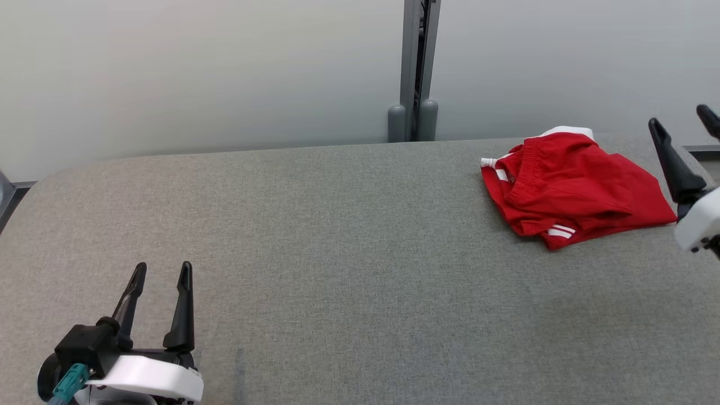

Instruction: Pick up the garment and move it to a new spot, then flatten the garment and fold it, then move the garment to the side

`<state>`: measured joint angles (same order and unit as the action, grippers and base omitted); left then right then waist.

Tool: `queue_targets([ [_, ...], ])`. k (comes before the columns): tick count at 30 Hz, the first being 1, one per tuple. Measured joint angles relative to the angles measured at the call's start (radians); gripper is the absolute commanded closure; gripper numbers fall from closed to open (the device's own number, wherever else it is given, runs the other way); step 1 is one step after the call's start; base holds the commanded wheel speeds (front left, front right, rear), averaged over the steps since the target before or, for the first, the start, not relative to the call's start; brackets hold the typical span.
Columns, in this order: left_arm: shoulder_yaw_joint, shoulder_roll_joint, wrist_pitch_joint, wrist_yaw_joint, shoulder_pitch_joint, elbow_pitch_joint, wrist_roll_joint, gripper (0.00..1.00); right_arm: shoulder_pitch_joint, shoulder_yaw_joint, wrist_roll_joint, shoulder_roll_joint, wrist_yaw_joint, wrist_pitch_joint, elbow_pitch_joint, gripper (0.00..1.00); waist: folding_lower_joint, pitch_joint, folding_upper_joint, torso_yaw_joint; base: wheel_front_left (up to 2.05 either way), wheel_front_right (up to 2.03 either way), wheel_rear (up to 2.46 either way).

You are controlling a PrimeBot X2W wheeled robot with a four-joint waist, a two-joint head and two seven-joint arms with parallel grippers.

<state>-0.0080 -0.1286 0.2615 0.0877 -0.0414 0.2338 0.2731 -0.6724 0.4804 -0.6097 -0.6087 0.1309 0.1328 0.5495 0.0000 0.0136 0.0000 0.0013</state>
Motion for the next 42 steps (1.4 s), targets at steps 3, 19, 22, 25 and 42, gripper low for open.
queue_targets([
  [3, 0.013, 0.0, 0.0, -0.006, 0.012, -0.022, 0.001, 0.0, 0.095, -0.09, 0.036, 0.037, 0.0, 0.048, -0.043, 0.0, 0.0, 0.003, 0.0, -0.004, 0.0, 0.0, 0.0],
  [19, 0.065, 0.042, 0.0, 0.018, 0.051, -0.098, 0.011, 0.0, 0.518, -0.414, 0.236, 0.359, 0.0, 0.127, -0.275, 0.0, 0.0, -0.003, 0.0, 0.01, 0.0, 0.0, 0.0],
  [22, 0.069, 0.048, 0.0, 0.022, 0.054, -0.085, -0.004, 0.0, 0.552, -0.44, 0.263, 0.406, 0.0, 0.129, -0.314, 0.0, 0.0, -0.002, 0.0, 0.012, 0.0, 0.0, 0.0],
  [25, 0.066, 0.056, 0.0, 0.026, 0.055, -0.062, -0.009, 0.0, 0.585, -0.443, 0.275, 0.435, 0.0, 0.129, -0.342, 0.0, 0.0, -0.002, 0.0, 0.014, 0.0, 0.0, 0.0],
  [42, 0.042, 0.073, 0.0, 0.039, 0.042, 0.06, 0.007, 0.0, 0.61, -0.438, 0.278, 0.456, 0.0, 0.129, -0.332, 0.0, 0.0, -0.005, 0.0, 0.022, 0.0, 0.0, 0.0],
])
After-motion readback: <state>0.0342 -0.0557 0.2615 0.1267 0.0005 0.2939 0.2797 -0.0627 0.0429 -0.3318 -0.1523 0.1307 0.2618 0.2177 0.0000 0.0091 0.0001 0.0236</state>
